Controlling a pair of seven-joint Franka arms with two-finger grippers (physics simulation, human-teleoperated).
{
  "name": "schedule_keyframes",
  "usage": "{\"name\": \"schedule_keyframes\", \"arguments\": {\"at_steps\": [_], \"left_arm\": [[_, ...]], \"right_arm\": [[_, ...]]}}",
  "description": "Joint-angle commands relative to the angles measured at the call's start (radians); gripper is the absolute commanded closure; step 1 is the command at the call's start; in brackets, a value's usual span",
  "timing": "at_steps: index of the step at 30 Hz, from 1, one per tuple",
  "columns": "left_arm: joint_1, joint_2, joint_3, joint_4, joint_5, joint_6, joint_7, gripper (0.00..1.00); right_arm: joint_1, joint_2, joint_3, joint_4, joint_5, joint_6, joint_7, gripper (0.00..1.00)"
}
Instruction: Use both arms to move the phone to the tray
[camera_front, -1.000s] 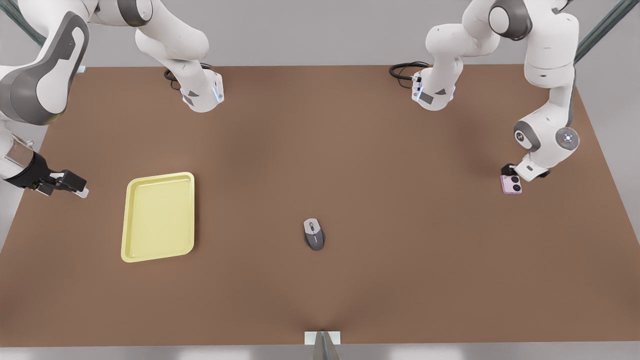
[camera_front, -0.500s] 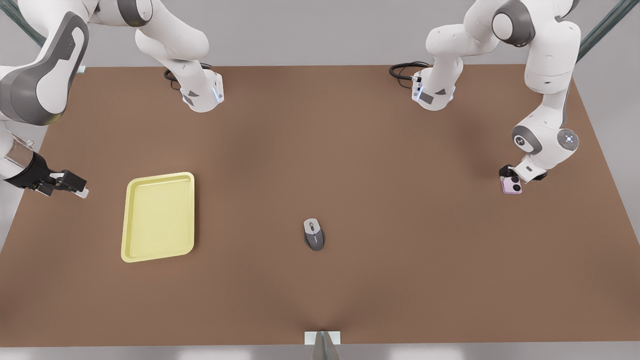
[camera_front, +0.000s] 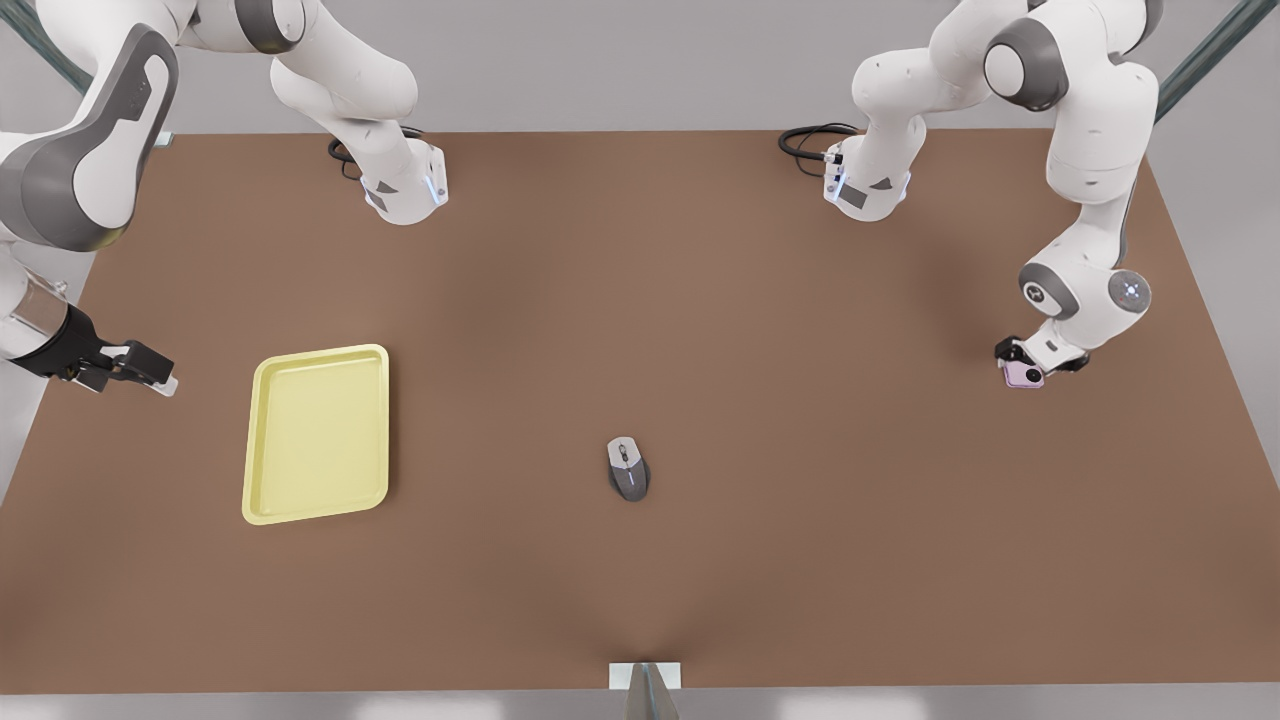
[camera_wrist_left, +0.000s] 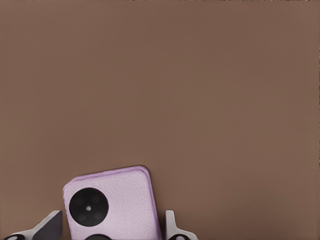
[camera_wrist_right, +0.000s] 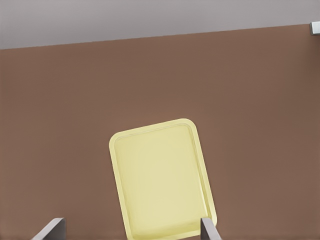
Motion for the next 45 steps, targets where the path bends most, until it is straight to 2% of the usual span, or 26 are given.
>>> {"name": "schedule_keyframes", "arguments": {"at_steps": [1, 3, 8, 33, 43, 45], "left_arm": [[0.001, 0.000, -0.002, 0.002, -0.002, 0.005, 0.056, 0.00], [0.004, 0.005, -0.002, 0.004, -0.002, 0.003, 0.056, 0.06], [0.006, 0.012, -0.002, 0.002, -0.002, 0.006, 0.058, 0.12], [-0.001, -0.023, -0.045, 0.028, -0.016, -0.051, 0.051, 0.17], [0.001, 0.016, -0.050, 0.039, -0.018, -0.035, 0.054, 0.17], [0.002, 0.014, -0.053, 0.039, -0.018, -0.037, 0.054, 0.21]], "right_arm": [[-0.001, -0.001, 0.000, 0.002, 0.001, -0.001, -0.001, 0.00], [-0.001, -0.001, 0.000, 0.000, 0.001, -0.001, -0.001, 0.00], [-0.001, -0.001, 0.000, 0.002, 0.001, -0.001, -0.001, 0.00], [0.001, -0.001, 0.001, -0.001, 0.001, -0.001, -0.001, 0.00], [0.001, -0.001, 0.000, 0.000, 0.001, -0.001, -0.001, 0.00], [0.001, -0.001, 0.001, 0.000, 0.001, -0.001, -0.001, 0.00]]}}
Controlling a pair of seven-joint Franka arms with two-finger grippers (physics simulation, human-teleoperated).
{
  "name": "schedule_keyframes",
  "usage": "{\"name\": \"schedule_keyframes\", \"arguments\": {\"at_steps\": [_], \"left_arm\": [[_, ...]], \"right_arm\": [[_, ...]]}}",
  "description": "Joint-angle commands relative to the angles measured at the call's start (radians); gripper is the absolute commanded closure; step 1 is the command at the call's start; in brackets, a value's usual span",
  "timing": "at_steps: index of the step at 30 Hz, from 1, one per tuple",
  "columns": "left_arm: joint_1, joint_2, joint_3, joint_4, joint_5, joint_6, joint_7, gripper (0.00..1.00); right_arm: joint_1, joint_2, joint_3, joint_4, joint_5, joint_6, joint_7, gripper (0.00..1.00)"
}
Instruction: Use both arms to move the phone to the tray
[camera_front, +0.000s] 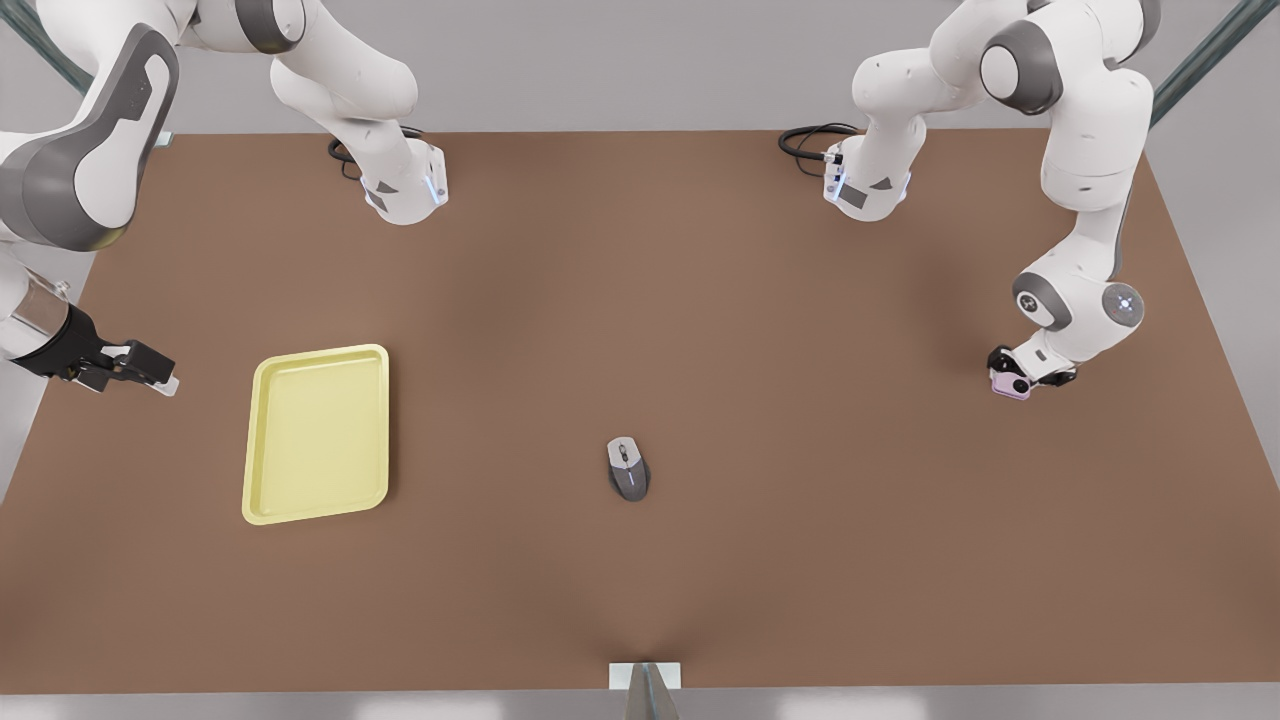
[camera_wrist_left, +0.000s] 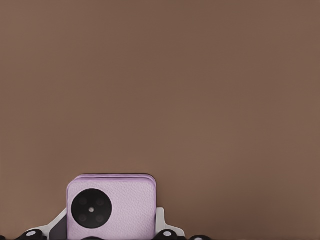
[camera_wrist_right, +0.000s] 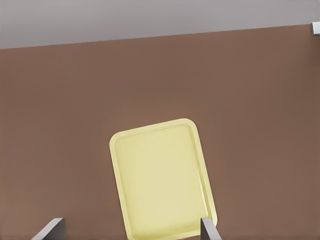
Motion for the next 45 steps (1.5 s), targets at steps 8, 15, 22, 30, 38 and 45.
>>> {"name": "schedule_keyframes", "arguments": {"at_steps": [8, 15, 22, 30, 38, 45], "left_arm": [[-0.009, -0.011, -0.008, 0.028, -0.004, -0.018, 0.000, 0.24], [-0.380, -0.112, -0.017, 0.229, -0.006, -0.418, -0.540, 0.24], [-0.834, 0.030, -0.047, 0.649, -0.013, -0.708, -1.528, 0.24], [-0.905, 0.363, -0.329, 1.154, -0.009, -0.546, -2.096, 0.24], [-1.006, 0.537, -0.333, 1.156, 0.008, -0.187, -2.096, 0.24], [-1.010, 0.616, -0.323, 1.185, 0.146, -0.052, -2.060, 0.22]], "right_arm": [[0.000, 0.000, 0.000, -0.001, 0.001, 0.000, 0.000, 0.00], [0.000, 0.000, 0.000, -0.001, 0.001, 0.001, 0.000, 0.00], [0.000, 0.000, 0.000, -0.001, 0.002, 0.001, 0.001, 0.00], [0.000, 0.000, 0.000, 0.001, 0.002, 0.001, 0.000, 0.00], [0.000, 0.000, 0.000, 0.001, 0.002, 0.001, 0.001, 0.00], [-0.012, -0.038, -0.009, 0.007, 0.002, -0.053, 0.003, 0.00]]}}
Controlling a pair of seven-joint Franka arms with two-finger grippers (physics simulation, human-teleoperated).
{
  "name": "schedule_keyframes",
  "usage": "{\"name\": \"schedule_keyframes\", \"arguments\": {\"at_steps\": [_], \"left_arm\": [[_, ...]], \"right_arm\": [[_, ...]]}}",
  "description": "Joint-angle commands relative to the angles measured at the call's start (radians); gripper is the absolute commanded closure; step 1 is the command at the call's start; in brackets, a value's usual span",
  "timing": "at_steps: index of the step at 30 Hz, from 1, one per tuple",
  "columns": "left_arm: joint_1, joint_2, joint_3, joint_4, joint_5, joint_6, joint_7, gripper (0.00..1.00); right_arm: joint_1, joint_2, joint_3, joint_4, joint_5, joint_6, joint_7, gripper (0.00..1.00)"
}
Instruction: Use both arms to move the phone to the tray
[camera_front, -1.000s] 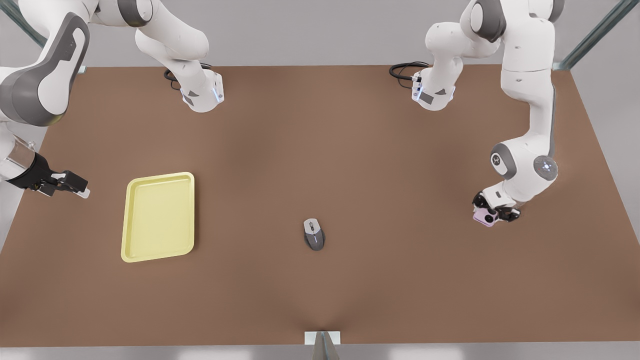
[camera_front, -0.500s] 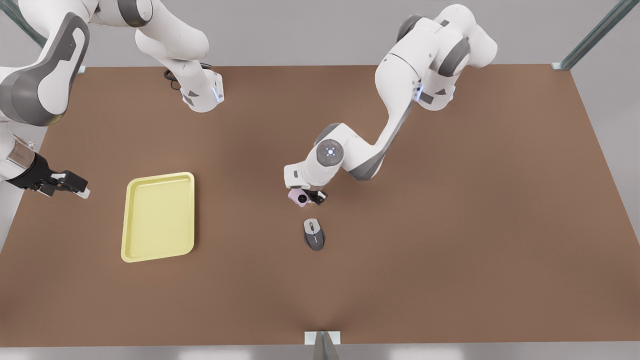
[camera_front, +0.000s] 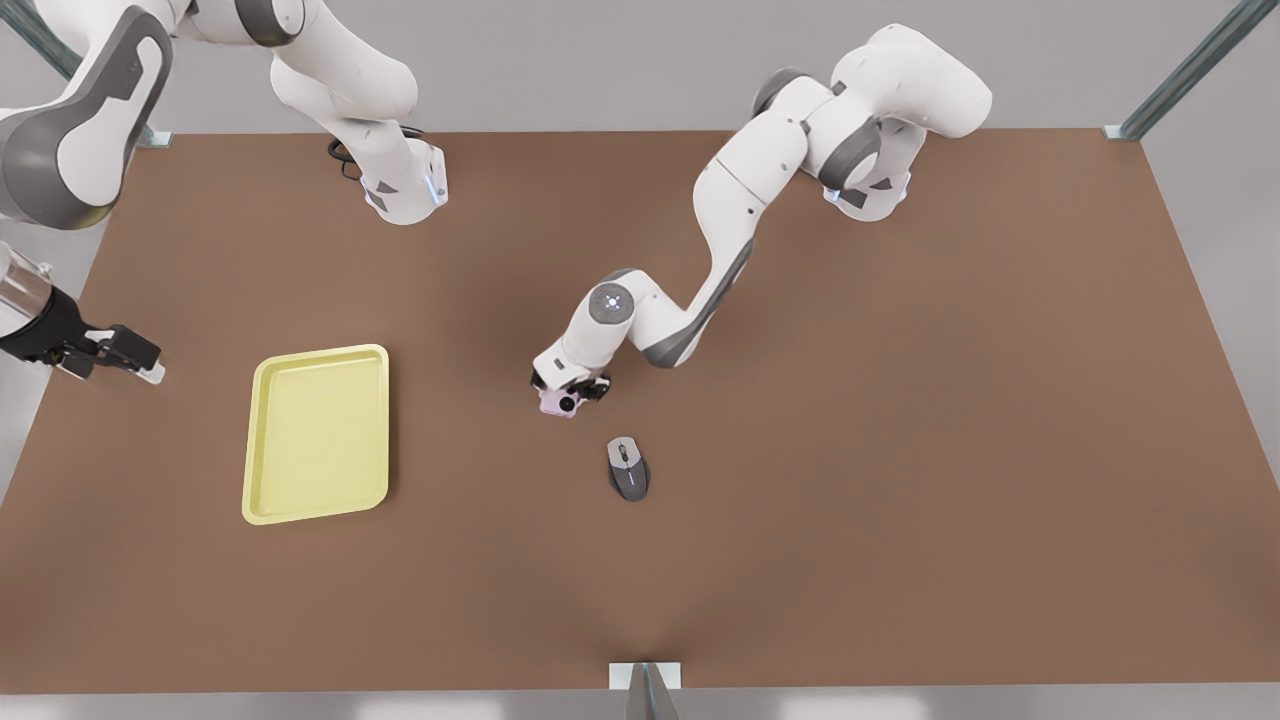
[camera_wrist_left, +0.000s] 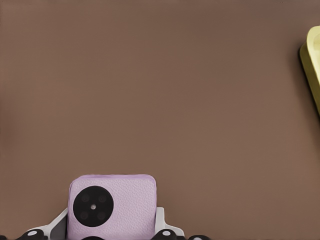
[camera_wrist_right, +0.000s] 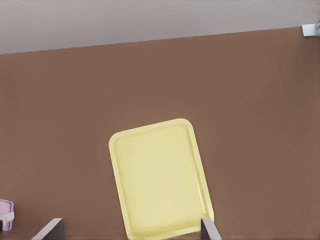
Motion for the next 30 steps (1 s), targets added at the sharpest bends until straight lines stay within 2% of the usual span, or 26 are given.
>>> {"name": "schedule_keyframes", "arguments": {"at_steps": [1, 3, 5, 9, 11, 13, 14, 15, 17, 18, 20, 21, 22, 24, 27, 30], "left_arm": [[0.003, 0.019, 0.004, 0.025, 0.051, 0.124, -0.414, 0.22], [0.007, 0.019, 0.004, 0.025, 0.051, 0.124, -0.397, 0.16], [0.003, 0.019, 0.005, 0.024, 0.051, 0.124, -0.397, 0.00], [0.002, 0.012, 0.005, 0.024, 0.053, 0.107, -0.400, 0.00], [0.048, -0.126, 0.048, 0.009, 0.030, -0.279, -0.259, 0.00], [0.236, -0.258, 0.056, 0.009, -0.065, -0.652, 0.101, 0.00], [0.321, -0.316, 0.108, 0.009, -0.062, -0.798, 0.267, 0.00], [0.324, -0.362, 0.261, 0.009, -0.062, -0.919, 0.456, 0.00], [0.326, -0.462, 0.436, 0.010, -0.058, -1.068, 0.556, 0.00], [0.350, -0.548, 0.461, 0.001, -0.041, -1.116, 0.642, 0.00], [0.673, -0.735, 0.084, -0.077, 0.175, -1.137, 0.663, 0.00], [0.734, -0.853, 0.027, -0.208, 0.234, -1.114, 0.686, 0.00], [0.772, -0.919, 0.019, -0.284, 0.232, -1.094, 0.775, 0.00], [0.769, -0.886, 0.021, -0.254, 0.229, -1.087, 0.705, 0.00], [0.763, -0.832, 0.019, -0.225, 0.231, -1.087, 0.700, 0.00], [0.761, -0.827, 0.019, -0.217, 0.226, -1.091, 0.697, 0.00]], "right_arm": [[-0.003, -0.010, -0.001, 0.001, 0.001, -0.037, 0.002, 0.00], [0.001, -0.010, 0.005, 0.001, 0.001, -0.050, 0.002, 0.00], [0.001, -0.010, 0.003, 0.001, 0.012, -0.050, 0.003, 0.00], [-0.002, -0.029, 0.000, 0.001, -0.022, -0.133, -0.005, 0.00], [0.012, -0.036, 0.008, -0.045, -0.054, -0.133, -0.008, 0.00], [0.069, -0.025, 0.012, -0.063, -0.056, -0.135, 0.000, 0.00], [0.093, -0.033, 0.031, -0.079, -0.040, -0.139, 0.002, 0.00], [0.113, -0.031, 0.094, -0.105, -0.043, -0.132, 0.025, 0.00], [0.238, -0.008, 0.134, -0.125, -0.033, -0.104, 0.383, 0.00], [0.288, 0.009, 0.138, -0.126, -0.034, -0.103, 0.485, 0.00], [0.406, 0.056, 0.141, -0.142, -0.033, 0.001, 0.664, 0.00], [0.445, 0.089, 0.141, -0.142, -0.027, 0.040, 0.745, 0.00], [0.491, 0.133, 0.141, -0.140, 0.009, 0.101, 0.854, 0.00], [0.555, 0.216, 0.140, -0.143, -0.002, 0.213, 0.963, 0.00], [0.630, 0.283, 0.140, -0.280, -0.037, 0.479, 1.111, 0.00], [0.647, 0.345, 0.140, -0.332, -0.071, 0.574, 1.200, 0.00]]}}
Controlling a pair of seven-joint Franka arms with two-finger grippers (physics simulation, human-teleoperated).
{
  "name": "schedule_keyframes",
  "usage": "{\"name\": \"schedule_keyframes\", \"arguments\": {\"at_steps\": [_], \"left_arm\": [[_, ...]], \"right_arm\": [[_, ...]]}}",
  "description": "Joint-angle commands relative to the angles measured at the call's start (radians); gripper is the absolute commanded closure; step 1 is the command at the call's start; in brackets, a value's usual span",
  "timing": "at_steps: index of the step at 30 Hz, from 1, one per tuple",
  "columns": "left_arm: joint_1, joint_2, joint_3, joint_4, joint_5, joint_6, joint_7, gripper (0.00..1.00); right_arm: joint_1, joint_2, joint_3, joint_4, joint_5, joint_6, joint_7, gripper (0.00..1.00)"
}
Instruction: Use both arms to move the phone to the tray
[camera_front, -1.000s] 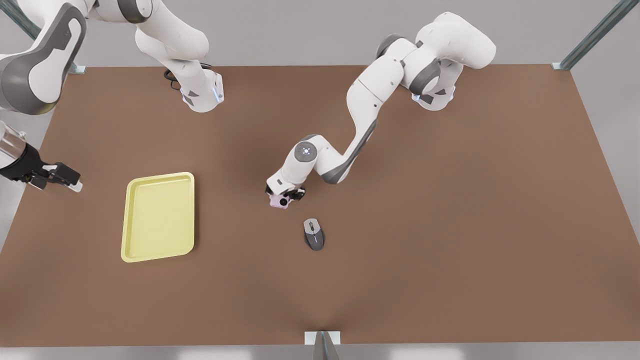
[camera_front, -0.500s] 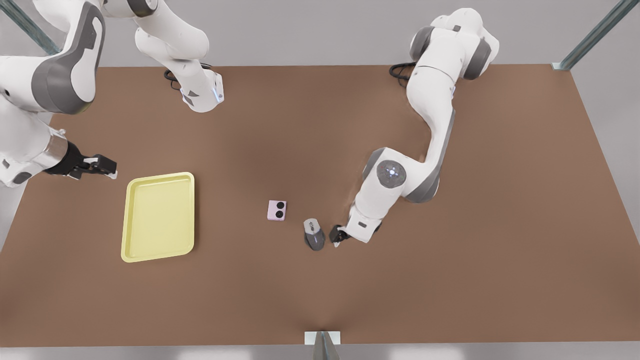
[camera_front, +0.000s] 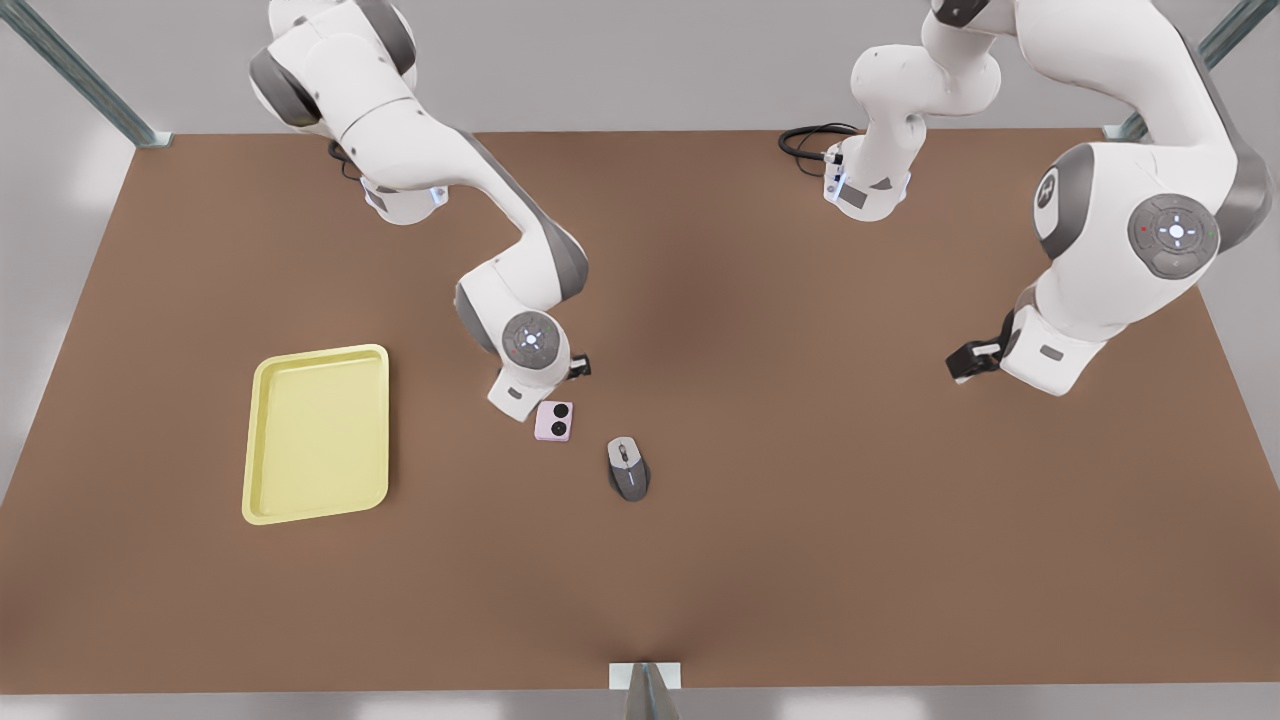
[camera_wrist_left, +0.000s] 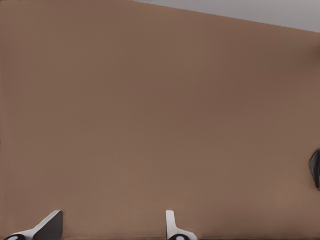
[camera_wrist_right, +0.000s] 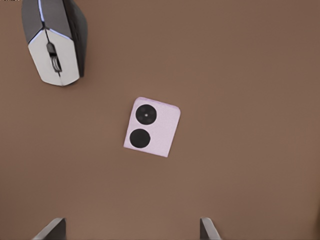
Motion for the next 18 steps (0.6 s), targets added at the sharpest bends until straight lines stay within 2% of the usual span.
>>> {"name": "schedule_keyframes", "arguments": {"at_steps": [1, 3, 7, 10, 15, 18], "left_arm": [[0.001, 0.006, 0.000, 0.001, 0.009, -0.056, 0.343, 0.00], [0.003, 0.007, 0.000, 0.001, 0.009, -0.056, 0.346, 0.00], [0.001, 0.019, 0.001, -0.001, 0.011, -0.068, 0.343, 0.00], [0.001, 0.019, 0.001, -0.001, 0.012, -0.070, 0.343, 0.00], [0.001, 0.021, 0.001, -0.001, 0.012, -0.070, 0.341, 0.00], [0.000, 0.021, 0.000, -0.002, 0.011, -0.070, 0.334, 0.00]], "right_arm": [[0.007, 0.016, 0.000, -0.061, -0.026, 0.313, 0.723, 0.00], [0.010, 0.019, 0.000, -0.164, -0.028, 0.458, 0.730, 0.00], [0.010, 0.079, 0.000, -0.211, -0.091, 0.607, 0.711, 0.00], [-0.002, 0.127, 0.000, -0.213, -0.160, 0.673, 0.717, 0.00], [-0.007, 0.108, 0.000, -0.271, -0.164, 0.756, 0.707, 0.00], [-0.018, 0.093, -0.006, -0.287, -0.164, 0.741, 0.648, 0.00]]}}
